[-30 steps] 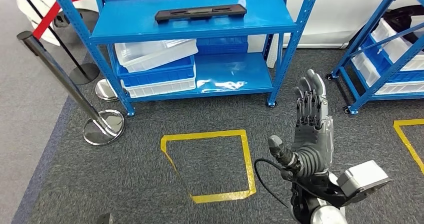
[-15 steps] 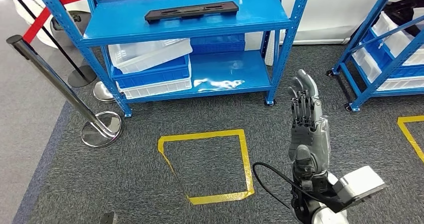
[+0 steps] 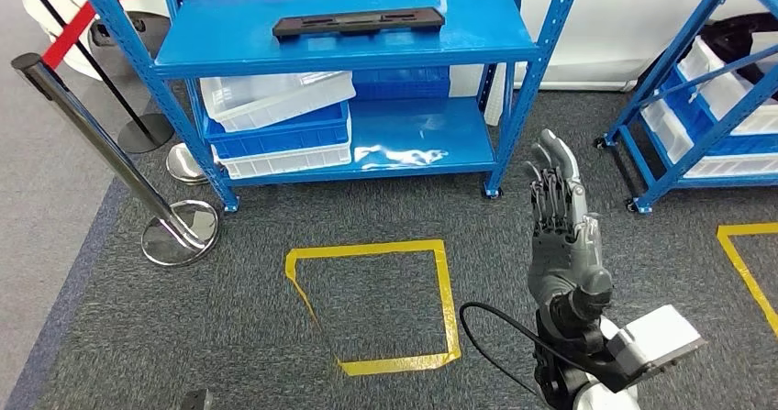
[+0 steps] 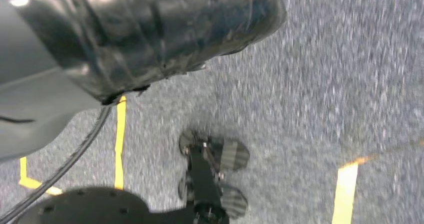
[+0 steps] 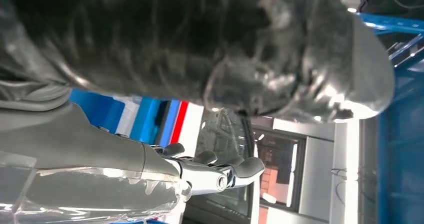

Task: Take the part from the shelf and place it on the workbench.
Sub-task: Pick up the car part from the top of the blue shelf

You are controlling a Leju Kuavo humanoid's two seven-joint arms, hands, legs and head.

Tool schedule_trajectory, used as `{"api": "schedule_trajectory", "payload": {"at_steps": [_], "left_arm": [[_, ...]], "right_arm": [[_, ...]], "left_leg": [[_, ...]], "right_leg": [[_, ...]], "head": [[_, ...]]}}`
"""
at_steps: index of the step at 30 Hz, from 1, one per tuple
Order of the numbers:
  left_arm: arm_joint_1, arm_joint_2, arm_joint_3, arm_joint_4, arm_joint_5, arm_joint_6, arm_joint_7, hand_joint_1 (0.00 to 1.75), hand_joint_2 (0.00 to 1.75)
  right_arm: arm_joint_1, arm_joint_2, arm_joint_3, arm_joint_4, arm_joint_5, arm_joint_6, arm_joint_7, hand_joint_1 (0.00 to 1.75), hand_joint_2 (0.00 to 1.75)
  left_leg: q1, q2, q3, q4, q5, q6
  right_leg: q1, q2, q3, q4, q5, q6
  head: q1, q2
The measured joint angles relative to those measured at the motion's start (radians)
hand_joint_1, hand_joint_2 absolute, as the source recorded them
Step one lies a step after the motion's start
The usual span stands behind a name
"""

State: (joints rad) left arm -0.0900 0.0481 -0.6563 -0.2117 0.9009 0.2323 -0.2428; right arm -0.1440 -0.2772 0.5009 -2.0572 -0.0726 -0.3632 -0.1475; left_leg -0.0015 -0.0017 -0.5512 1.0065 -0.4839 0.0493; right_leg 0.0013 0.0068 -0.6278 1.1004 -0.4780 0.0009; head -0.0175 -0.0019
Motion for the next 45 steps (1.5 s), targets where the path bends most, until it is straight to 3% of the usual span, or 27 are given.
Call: {"api": "schedule_trajectory", "payload": {"at_steps": [3,5,7,9,10,14,16,18,19,20,21,23,24,25,27,30,31,33,34,35,36,37,39,41,45], "left_arm": [[0.000,0.000,-0.001,0.000,0.000,-0.005,-0.001,0.00,0.00],[0.000,0.000,-0.002,0.000,-0.001,-0.007,-0.002,0.00,0.00],[0.002,-0.002,-0.002,0.000,-0.001,-0.007,-0.002,0.00,0.00],[0.001,-0.003,-0.002,0.000,-0.001,-0.007,-0.002,0.00,0.00],[0.000,-0.003,-0.002,0.000,-0.001,-0.008,-0.003,0.00,0.00],[-0.002,-0.004,-0.004,0.000,0.000,-0.016,-0.004,0.00,0.00],[-0.003,-0.005,-0.004,0.000,0.000,-0.019,-0.004,0.00,0.00],[-0.004,-0.005,-0.006,0.000,0.000,-0.021,-0.004,0.00,0.00],[-0.003,-0.005,-0.007,0.000,0.000,-0.021,-0.004,0.00,0.00],[-0.001,-0.005,-0.008,0.000,-0.001,-0.021,-0.004,0.00,0.00],[0.001,-0.005,-0.008,0.000,-0.001,-0.021,-0.004,0.00,0.00],[0.003,-0.005,-0.009,0.000,-0.001,-0.021,-0.004,0.00,0.00],[0.002,-0.005,-0.010,0.001,-0.002,-0.021,-0.004,0.00,0.00],[0.001,-0.005,-0.012,0.001,-0.002,-0.021,-0.003,0.00,0.00],[-0.001,-0.004,-0.016,0.002,-0.004,-0.022,-0.003,0.00,0.00],[0.001,-0.004,-0.020,0.002,-0.005,-0.022,-0.002,0.00,0.00],[0.001,-0.005,-0.021,0.002,-0.006,-0.023,-0.001,0.00,0.00],[0.000,-0.004,-0.024,0.002,-0.008,-0.026,0.001,0.00,0.00],[0.000,-0.004,-0.026,0.002,-0.010,-0.027,0.003,0.00,0.00],[0.000,-0.003,-0.027,0.002,-0.011,-0.028,0.005,0.00,0.00],[0.000,-0.003,-0.027,0.002,-0.013,-0.029,0.007,0.00,0.00],[0.001,-0.003,-0.027,0.002,-0.016,-0.029,0.009,0.00,0.00],[0.001,-0.003,-0.028,0.002,-0.019,-0.030,0.010,0.00,0.00],[-0.001,-0.003,-0.033,0.002,-0.020,-0.032,0.012,0.00,0.00],[-0.002,-0.001,-0.043,0.002,-0.021,-0.032,0.014,0.00,0.00]], "right_arm": [[0.006,-0.004,0.000,0.000,0.000,-0.001,0.004,0.00,0.00],[0.012,-0.005,0.000,0.000,-0.001,-0.003,0.009,0.00,0.00],[0.013,-0.006,0.000,0.000,-0.001,-0.005,0.013,0.00,0.00],[0.013,-0.007,0.000,0.001,-0.002,-0.007,0.013,0.00,0.00],[0.013,-0.007,0.001,0.001,-0.002,-0.009,0.013,0.00,0.00],[0.014,-0.008,0.001,0.000,-0.006,-0.015,0.013,0.00,0.00],[0.014,-0.008,0.001,0.000,-0.011,-0.015,0.013,0.00,0.00],[0.014,-0.008,0.001,0.000,-0.011,-0.013,0.013,0.00,0.00],[0.014,-0.008,0.001,0.001,-0.007,-0.012,0.014,0.00,0.00],[0.014,-0.009,0.001,0.001,0.001,-0.011,0.016,0.00,0.00],[0.014,-0.009,0.001,0.001,0.010,-0.011,0.018,0.00,0.00],[0.014,-0.009,0.002,0.001,0.028,-0.011,0.023,0.00,0.00],[0.014,-0.009,0.002,0.001,0.034,-0.011,0.024,0.00,0.00],[0.014,-0.009,0.002,0.001,0.038,-0.011,0.025,0.00,0.00],[0.013,-0.009,0.003,0.002,0.046,-0.011,0.029,0.00,0.00],[0.013,-0.012,0.004,0.001,0.056,-0.011,0.034,0.00,0.00],[0.012,-0.014,0.005,0.001,0.057,-0.011,0.034,0.00,0.00],[0.013,-0.016,0.006,0.002,0.059,-0.011,0.035,0.00,0.00],[0.014,-0.017,0.007,0.002,0.061,-0.011,0.036,0.00,0.00],[0.015,-0.018,0.008,0.003,0.063,-0.011,0.037,0.00,0.00],[0.015,-0.019,0.008,0.004,0.066,-0.011,0.039,0.00,0.00],[0.015,-0.020,0.009,0.004,0.069,-0.011,0.040,0.00,0.00],[0.015,-0.020,0.009,0.004,0.071,-0.011,0.042,0.00,0.00],[0.013,-0.021,0.009,0.005,0.071,-0.011,0.043,0.00,0.00],[0.011,-0.022,0.009,0.006,0.071,0.000,0.045,0.00,0.00]], "left_leg": [[0.003,0.001,0.009,-0.011,0.003,0.003],[0.004,0.000,0.012,-0.009,-0.003,0.001],[0.007,-0.002,0.021,-0.003,-0.015,-0.007],[0.007,-0.004,0.023,0.008,-0.030,-0.021],[0.006,-0.004,0.022,0.013,-0.036,-0.028],[0.005,-0.004,0.024,0.021,-0.053,-0.048],[0.007,-0.003,-0.009,0.093,-0.088,-0.057],[0.008,-0.003,-0.088,0.224,-0.131,-0.062],[0.009,-0.003,-0.125,0.275,-0.137,-0.062],[0.009,-0.003,-0.149,0.296,-0.124,-0.062],[0.009,-0.003,-0.154,0.278,-0.091,-0.060],[0.008,-0.003,-0.122,0.164,0.000,-0.053],[0.005,-0.003,-0.101,0.108,0.031,-0.049],[0.002,-0.003,-0.086,0.069,0.042,-0.044],[-0.004,-0.004,-0.076,0.041,0.033,-0.035],[0.003,-0.004,-0.054,0.018,0.028,-0.019],[0.006,-0.004,-0.044,0.011,0.027,-0.013],[0.006,-0.005,-0.031,0.007,0.019,-0.003],[0.005,-0.007,-0.026,0.007,0.014,0.000],[0.004,-0.009,-0.019,0.007,0.009,0.000],[0.004,-0.013,-0.010,0.008,0.002,-0.001],[0.004,-0.017,-0.001,0.008,-0.004,-0.002],[0.002,-0.024,0.013,0.012,-0.020,-0.009],[0.000,-0.029,0.015,0.016,-0.030,-0.020],[0.002,-0.025,0.014,0.027,-0.048,-0.041]], "right_leg": [[-0.009,-0.001,-0.080,0.156,-0.070,0.014],[-0.017,-0.001,-0.112,0.202,-0.065,0.023],[-0.024,-0.002,-0.074,0.113,0.003,0.030],[-0.025,-0.002,-0.019,0.004,0.042,0.028],[-0.024,-0.002,-0.005,-0.024,0.044,0.023],[-0.022,0.001,0.009,-0.036,0.026,-0.005],[-0.024,-0.001,0.021,-0.042,0.020,-0.017],[-0.022,-0.003,0.029,-0.042,0.013,-0.023],[-0.021,-0.001,0.033,-0.042,0.008,-0.024],[-0.020,0.000,0.039,-0.041,0.003,-0.025],[-0.020,0.002,0.047,-0.041,-0.003,-0.024],[-0.020,0.004,0.065,-0.042,-0.017,-0.020],[-0.019,0.004,0.071,-0.042,-0.023,-0.015],[-0.018,0.004,0.073,-0.043,-0.026,-0.011],[-0.017,0.005,0.074,-0.048,-0.029,-0.001],[-0.016,0.000,0.073,-0.034,-0.043,0.015],[-0.015,-0.001,0.054,0.005,-0.059,0.019],[-0.015,-0.003,-0.019,0.131,-0.100,0.025],[-0.016,-0.003,-0.059,0.187,-0.111,0.027],[-0.016,-0.003,-0.086,0.216,-0.104,0.028],[-0.017,-0.003,-0.093,0.205,-0.076,0.028],[-0.017,-0.003,-0.083,0.161,-0.034,0.026],[-0.015,0.002,-0.036,0.035,0.043,0.018],[-0.012,0.006,-0.005,-0.036,0.056,0.009],[-0.015,0.007,0.015,-0.061,0.043,-0.010]], "head": [[0.002,0.000],[0.002,0.000],[0.002,0.000],[0.002,0.000],[0.001,0.000],[-0.002,0.000],[-0.007,0.000],[-0.009,0.000],[-0.009,0.000],[-0.009,0.000],[-0.009,0.000],[-0.009,0.000],[-0.009,0.000],[-0.009,0.000],[-0.009,0.000],[-0.008,0.000],[-0.007,0.000],[-0.006,0.000],[-0.006,0.000],[-0.006,0.000],[-0.006,0.000],[-0.006,0.000],[-0.006,0.000],[-0.007,0.000],[-0.009,0.000]]}}
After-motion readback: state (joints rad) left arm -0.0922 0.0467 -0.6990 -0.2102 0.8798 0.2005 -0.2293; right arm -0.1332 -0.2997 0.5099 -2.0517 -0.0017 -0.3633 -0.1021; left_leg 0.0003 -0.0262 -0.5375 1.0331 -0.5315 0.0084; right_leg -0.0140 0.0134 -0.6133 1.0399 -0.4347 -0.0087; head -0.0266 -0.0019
